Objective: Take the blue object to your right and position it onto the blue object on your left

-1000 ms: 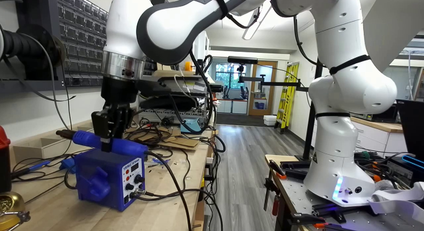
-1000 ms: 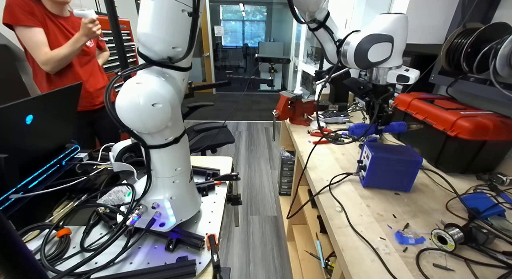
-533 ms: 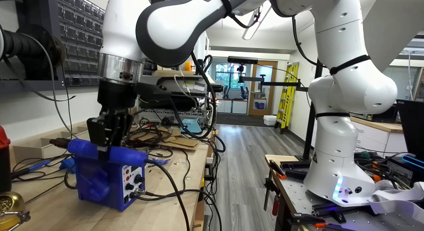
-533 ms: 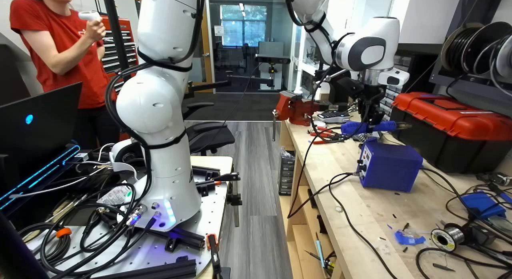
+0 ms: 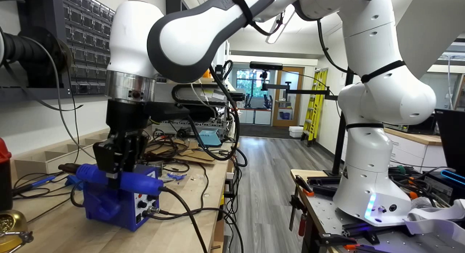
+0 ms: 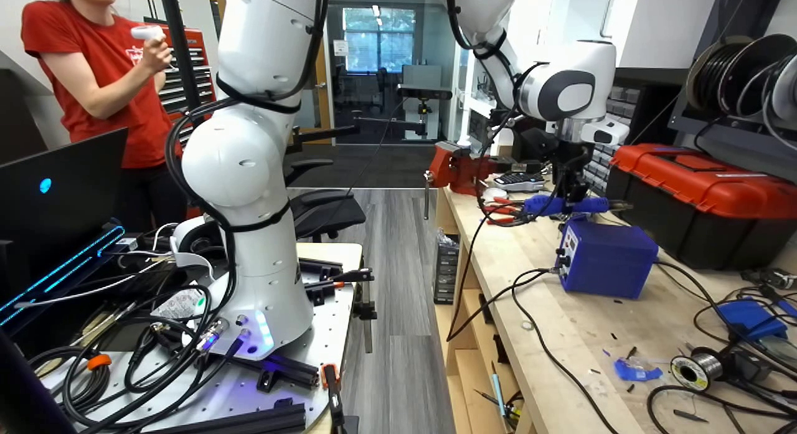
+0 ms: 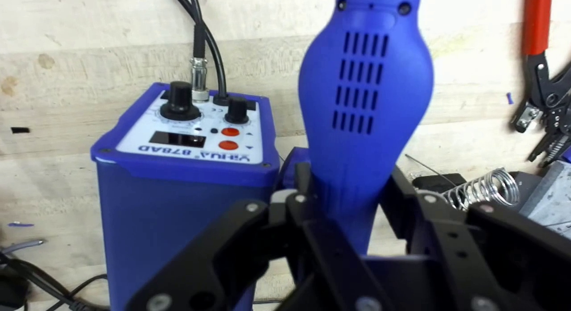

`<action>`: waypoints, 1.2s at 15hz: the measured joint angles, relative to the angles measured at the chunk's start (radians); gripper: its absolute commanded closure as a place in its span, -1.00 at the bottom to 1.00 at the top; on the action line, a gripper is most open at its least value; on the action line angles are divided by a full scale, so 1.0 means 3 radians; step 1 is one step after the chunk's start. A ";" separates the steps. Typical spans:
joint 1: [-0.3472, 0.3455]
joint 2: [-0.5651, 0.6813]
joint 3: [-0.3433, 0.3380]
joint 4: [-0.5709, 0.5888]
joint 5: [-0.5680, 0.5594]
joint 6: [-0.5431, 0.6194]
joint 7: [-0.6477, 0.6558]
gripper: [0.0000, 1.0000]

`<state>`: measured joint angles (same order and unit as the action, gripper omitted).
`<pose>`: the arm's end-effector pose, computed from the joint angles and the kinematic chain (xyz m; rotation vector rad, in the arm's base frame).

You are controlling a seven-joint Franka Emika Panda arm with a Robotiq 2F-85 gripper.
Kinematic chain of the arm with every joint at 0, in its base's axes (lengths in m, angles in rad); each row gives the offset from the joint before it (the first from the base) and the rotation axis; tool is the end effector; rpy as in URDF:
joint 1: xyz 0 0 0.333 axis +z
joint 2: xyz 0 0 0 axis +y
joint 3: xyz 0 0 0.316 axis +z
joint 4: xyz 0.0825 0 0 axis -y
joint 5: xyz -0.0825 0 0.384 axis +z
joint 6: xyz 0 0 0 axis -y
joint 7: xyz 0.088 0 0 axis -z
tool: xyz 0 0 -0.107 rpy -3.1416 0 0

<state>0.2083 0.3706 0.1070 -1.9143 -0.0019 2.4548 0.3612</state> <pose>0.6101 0.1947 0.3192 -3.0403 0.0838 -0.2288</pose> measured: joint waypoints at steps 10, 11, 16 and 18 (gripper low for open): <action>0.0036 0.0229 -0.0088 0.0010 0.0001 0.0496 0.0213 0.70; 0.0037 0.0229 -0.0088 0.0010 0.0005 0.0499 0.0214 -0.30; 0.0044 0.0230 -0.0087 0.0011 0.0063 0.0519 0.0214 -0.81; 0.0046 0.0230 -0.0083 0.0011 0.0088 0.0540 0.0214 -0.98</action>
<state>0.2220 0.4397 0.0822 -1.9111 0.0245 2.6167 0.4255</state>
